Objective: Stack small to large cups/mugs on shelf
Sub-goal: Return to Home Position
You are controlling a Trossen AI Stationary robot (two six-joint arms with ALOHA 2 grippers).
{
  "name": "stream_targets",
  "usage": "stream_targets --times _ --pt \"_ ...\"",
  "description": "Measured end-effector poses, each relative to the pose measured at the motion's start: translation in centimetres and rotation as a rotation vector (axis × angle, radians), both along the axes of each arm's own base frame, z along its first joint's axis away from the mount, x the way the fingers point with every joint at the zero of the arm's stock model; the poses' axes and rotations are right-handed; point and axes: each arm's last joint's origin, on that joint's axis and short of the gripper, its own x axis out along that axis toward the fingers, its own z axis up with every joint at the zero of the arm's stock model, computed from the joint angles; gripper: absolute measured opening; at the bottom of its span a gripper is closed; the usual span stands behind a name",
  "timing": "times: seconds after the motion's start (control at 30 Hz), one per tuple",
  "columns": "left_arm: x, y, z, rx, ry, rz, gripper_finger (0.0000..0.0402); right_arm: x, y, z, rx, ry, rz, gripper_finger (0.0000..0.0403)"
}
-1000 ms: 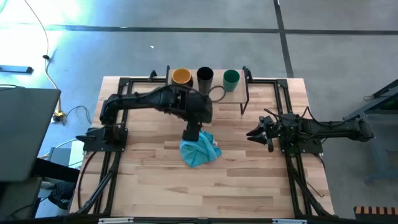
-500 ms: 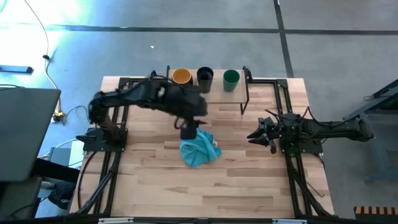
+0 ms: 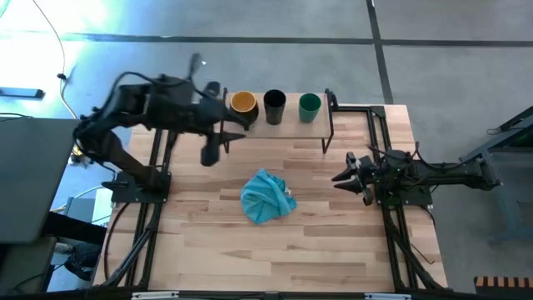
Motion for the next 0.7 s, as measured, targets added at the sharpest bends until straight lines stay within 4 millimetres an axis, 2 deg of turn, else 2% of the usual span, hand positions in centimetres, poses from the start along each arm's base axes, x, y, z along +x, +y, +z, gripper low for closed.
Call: stream_targets --times 0.1,0.2,0.3,0.57,0.7 --pt "-1.8 -0.1 0.5 0.006 -0.074 0.003 0.0170 0.0 0.0 0.4 -0.037 -0.050 0.001 0.0103" --pt "-3.2 -0.2 -0.3 0.009 -0.161 0.014 0.0170 0.0 0.0 0.9 -0.070 -0.106 0.000 0.0103" --pt "-4.8 -0.3 -2.2 0.014 -0.252 0.054 0.0170 0.0 0.0 1.2 -0.091 -0.146 -0.001 0.0103" --pt "-8.9 -0.5 -8.9 -0.008 -0.532 0.100 0.0170 -0.1 0.0 2.1 -0.100 -0.238 -0.005 0.0103" --pt "-10.4 -0.6 -11.4 -0.025 -0.600 0.115 0.0170 -0.3 0.0 2.8 -0.135 -0.324 -0.012 0.0103"
